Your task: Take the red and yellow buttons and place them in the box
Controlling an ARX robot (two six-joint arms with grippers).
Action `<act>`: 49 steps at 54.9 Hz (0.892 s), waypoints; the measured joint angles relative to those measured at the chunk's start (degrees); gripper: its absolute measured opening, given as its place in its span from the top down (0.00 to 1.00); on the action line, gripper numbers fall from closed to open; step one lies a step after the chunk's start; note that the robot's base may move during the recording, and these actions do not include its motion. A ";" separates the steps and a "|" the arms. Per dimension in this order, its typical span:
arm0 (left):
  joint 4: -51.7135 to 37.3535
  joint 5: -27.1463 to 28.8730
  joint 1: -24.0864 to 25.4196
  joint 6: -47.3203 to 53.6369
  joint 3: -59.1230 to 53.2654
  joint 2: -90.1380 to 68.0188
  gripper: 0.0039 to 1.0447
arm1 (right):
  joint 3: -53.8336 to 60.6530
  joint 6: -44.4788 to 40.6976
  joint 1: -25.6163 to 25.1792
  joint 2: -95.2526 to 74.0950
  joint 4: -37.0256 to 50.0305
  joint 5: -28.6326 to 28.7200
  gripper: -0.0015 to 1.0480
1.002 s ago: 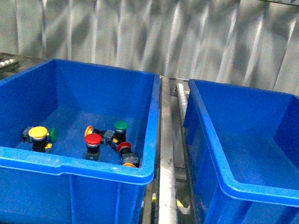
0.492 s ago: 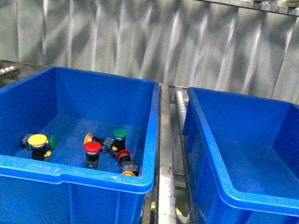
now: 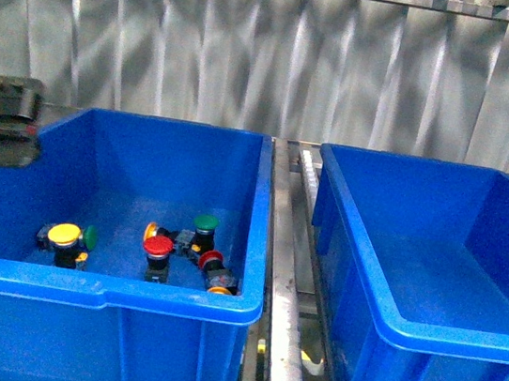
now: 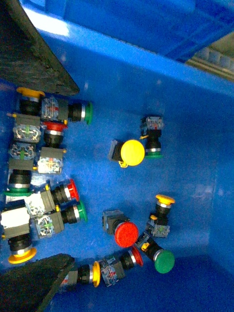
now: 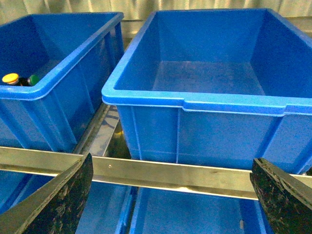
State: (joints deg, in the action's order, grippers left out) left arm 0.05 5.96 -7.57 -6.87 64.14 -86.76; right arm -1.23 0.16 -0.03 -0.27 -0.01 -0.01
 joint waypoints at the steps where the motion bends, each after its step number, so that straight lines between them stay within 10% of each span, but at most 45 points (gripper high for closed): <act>1: 1.88 0.09 -0.59 -0.02 2.56 -1.97 0.07 | 0.00 0.00 0.00 0.02 0.00 -0.02 0.06; 20: 28.65 8.11 -8.22 -3.93 37.68 -28.41 0.07 | 0.00 0.00 0.00 0.00 0.00 -0.02 0.06; 49: 33.40 11.45 -9.64 -4.87 50.58 -40.28 0.07 | 0.00 0.00 0.00 0.00 0.00 0.00 0.06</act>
State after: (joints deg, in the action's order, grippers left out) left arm 33.45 17.41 -17.21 -11.75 114.72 -127.04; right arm -1.23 0.16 -0.03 -0.27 -0.01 -0.01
